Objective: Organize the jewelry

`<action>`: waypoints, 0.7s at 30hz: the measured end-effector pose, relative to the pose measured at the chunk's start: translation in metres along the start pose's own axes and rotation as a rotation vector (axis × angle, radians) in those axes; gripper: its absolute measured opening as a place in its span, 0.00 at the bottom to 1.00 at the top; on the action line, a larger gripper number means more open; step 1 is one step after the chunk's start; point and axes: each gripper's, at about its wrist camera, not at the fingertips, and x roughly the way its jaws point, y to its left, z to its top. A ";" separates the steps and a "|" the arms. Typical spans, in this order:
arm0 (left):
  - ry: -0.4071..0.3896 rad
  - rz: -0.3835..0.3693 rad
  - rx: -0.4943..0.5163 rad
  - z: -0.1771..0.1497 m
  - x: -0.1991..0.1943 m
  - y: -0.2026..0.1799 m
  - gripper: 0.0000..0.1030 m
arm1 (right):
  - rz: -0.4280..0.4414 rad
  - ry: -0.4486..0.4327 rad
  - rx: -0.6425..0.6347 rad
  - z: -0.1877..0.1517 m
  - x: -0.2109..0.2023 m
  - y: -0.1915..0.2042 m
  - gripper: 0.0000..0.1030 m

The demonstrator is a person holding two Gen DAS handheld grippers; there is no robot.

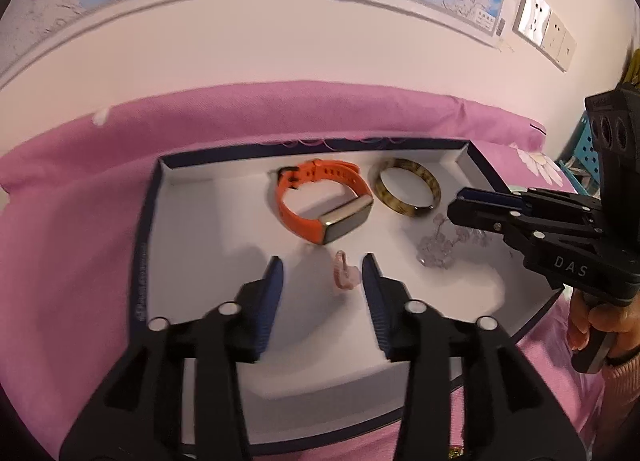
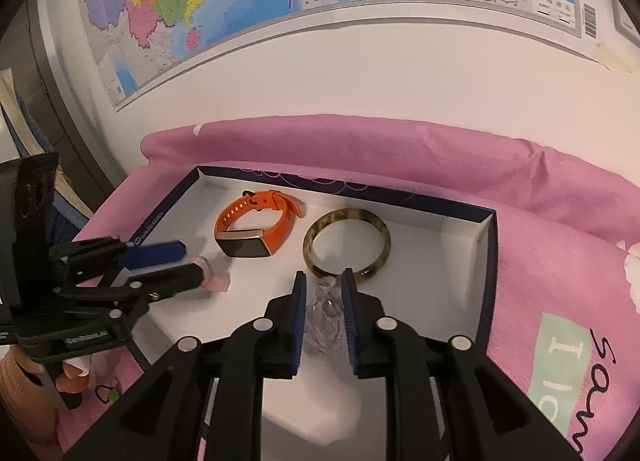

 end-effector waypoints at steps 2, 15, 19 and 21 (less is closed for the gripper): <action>-0.004 -0.007 -0.008 -0.001 -0.005 0.002 0.41 | -0.011 -0.004 0.001 -0.003 -0.002 -0.001 0.18; -0.140 0.026 0.013 -0.029 -0.077 -0.006 0.60 | 0.026 -0.092 -0.016 -0.020 -0.053 0.013 0.38; -0.160 0.033 0.022 -0.043 -0.097 -0.007 0.62 | 0.058 -0.093 -0.050 -0.033 -0.071 0.027 0.39; -0.164 0.035 0.028 -0.049 -0.102 -0.009 0.62 | 0.073 -0.083 -0.066 -0.041 -0.076 0.033 0.39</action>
